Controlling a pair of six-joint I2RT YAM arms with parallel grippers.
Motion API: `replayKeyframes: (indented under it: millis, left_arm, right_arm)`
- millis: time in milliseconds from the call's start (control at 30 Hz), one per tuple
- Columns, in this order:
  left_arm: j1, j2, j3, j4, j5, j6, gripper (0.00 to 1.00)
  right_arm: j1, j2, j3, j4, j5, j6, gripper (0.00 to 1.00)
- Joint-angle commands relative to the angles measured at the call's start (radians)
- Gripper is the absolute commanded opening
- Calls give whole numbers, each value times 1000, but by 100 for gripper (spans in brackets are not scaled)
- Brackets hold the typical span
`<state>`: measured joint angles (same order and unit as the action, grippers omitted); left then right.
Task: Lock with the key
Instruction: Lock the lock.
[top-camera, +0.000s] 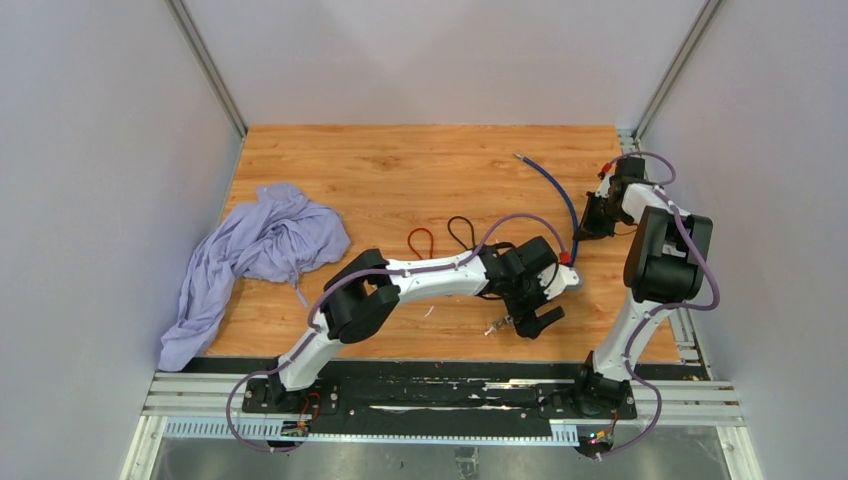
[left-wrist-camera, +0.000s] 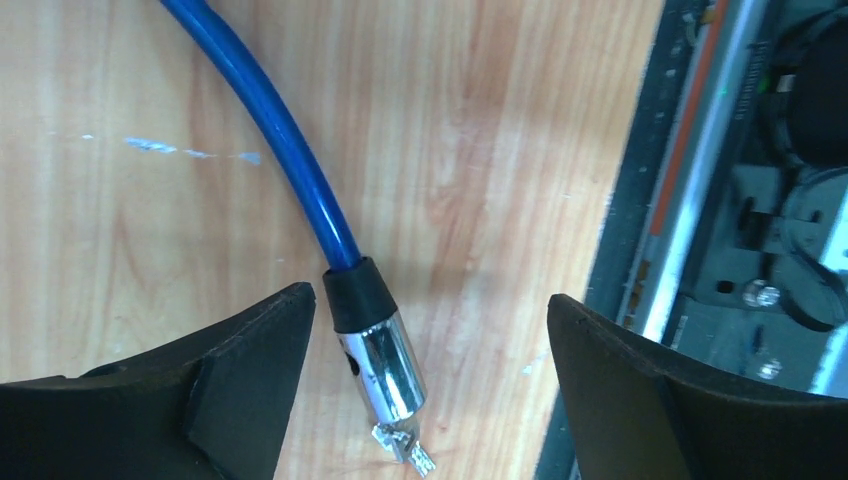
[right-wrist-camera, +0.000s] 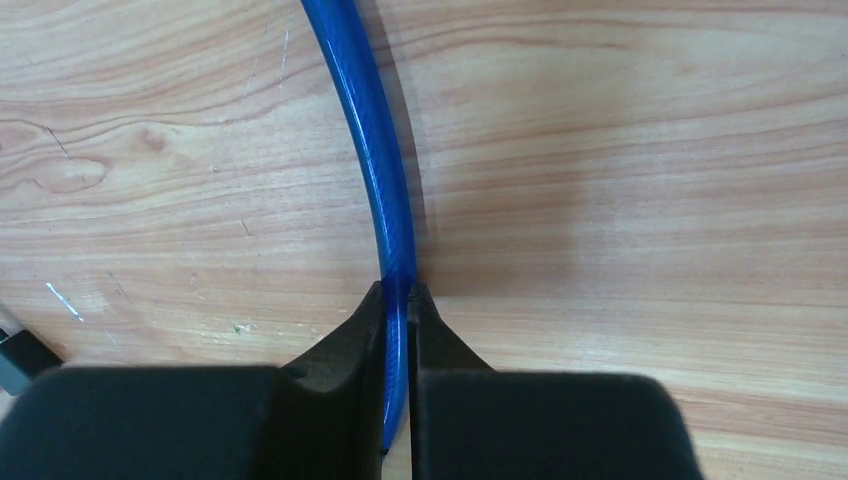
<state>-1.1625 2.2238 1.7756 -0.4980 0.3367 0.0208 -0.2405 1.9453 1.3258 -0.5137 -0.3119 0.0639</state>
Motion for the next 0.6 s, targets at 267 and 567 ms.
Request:
replayKeyframes:
  millis: [267,567]
  left_arm:
    - [-1,-2,-71,43,-248,252,75]
    - [4,-142,-268,19,-133,512,52]
  right_arm:
    - [-2,-167,-160,-67,14,-119,1]
    - [3,-381,-315,-168,23,-320,10]
